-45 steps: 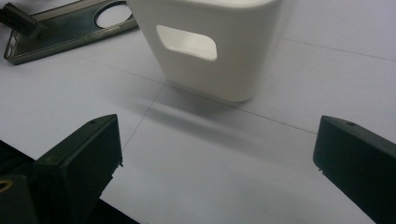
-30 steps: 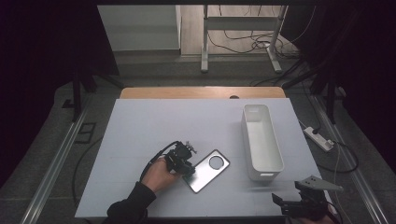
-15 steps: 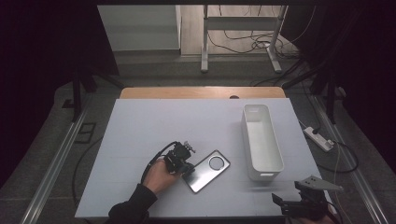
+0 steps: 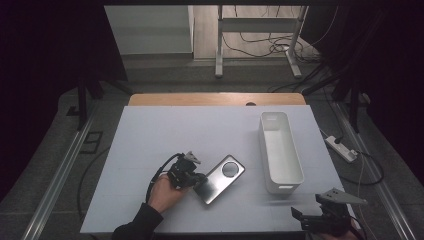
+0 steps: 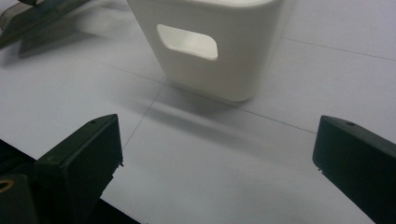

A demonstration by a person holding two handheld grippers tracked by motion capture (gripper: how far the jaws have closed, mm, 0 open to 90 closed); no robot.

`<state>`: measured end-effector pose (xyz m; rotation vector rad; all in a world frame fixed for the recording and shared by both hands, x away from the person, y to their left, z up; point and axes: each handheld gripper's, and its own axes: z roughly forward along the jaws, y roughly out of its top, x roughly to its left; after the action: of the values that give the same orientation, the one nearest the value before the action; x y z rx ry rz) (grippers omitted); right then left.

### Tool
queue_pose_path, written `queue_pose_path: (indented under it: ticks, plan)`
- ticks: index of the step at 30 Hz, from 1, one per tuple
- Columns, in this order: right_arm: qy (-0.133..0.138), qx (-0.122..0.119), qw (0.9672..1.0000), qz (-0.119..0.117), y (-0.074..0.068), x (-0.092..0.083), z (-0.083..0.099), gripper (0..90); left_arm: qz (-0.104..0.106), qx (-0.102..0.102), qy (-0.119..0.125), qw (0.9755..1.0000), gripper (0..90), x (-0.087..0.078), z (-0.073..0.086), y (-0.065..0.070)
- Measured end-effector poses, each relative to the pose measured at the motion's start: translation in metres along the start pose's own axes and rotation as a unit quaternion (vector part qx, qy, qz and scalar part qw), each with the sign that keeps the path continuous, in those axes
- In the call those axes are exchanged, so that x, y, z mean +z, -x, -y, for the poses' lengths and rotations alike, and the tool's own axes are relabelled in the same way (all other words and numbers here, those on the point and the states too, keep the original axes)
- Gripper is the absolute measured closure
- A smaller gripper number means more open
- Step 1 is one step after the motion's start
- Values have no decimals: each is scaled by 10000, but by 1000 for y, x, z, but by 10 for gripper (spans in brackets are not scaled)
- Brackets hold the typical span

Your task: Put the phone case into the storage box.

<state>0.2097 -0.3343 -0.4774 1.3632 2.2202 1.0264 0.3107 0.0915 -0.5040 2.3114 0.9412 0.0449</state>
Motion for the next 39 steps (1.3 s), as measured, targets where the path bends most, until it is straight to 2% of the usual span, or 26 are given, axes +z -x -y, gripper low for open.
queue_pose_path:
  ticks: [4, 10, 14, 15, 20, 25, 29, 34, 39]
  plan:
    - [3, -1, 10000, 2, 0, 0, 0, 17, 47, -49, 278, 9996, 892, -9, 8, -1]
    - [-1, -7, 10000, 9, 0, 0, 0, 17, 3, -128, 588, 9982, 891, -18, 15, 3]
    - [-1, -5, 10000, 11, 0, 0, 0, 17, -73, -161, 939, 9954, 891, -31, 20, 6]
    - [-1, -5, 10000, 11, 0, 0, 0, 17, -73, -161, 939, 9954, 891, -31, 20, 6]
    - [0, -12, 10000, 12, 0, 0, 0, 17, -175, -217, 1248, 9918, 891, -44, 26, 11]
    - [-15, -51, 10000, 16, -1, 0, 0, 18, -236, -315, 1546, 9872, 890, -53, 37, 15]
    - [-2, -50, 10000, 9, -1, 0, 0, 18, -123, -305, 1665, 9855, 891, -57, 44, 18]
    - [9, -48, 10000, -6, -1, 0, 0, 17, -144, -290, 1724, 9845, 890, -59, 51, 22]
    - [45, -45, 10000, -53, 0, -1, 0, 11, -163, -263, 1864, 9820, 890, -64, 57, 28]
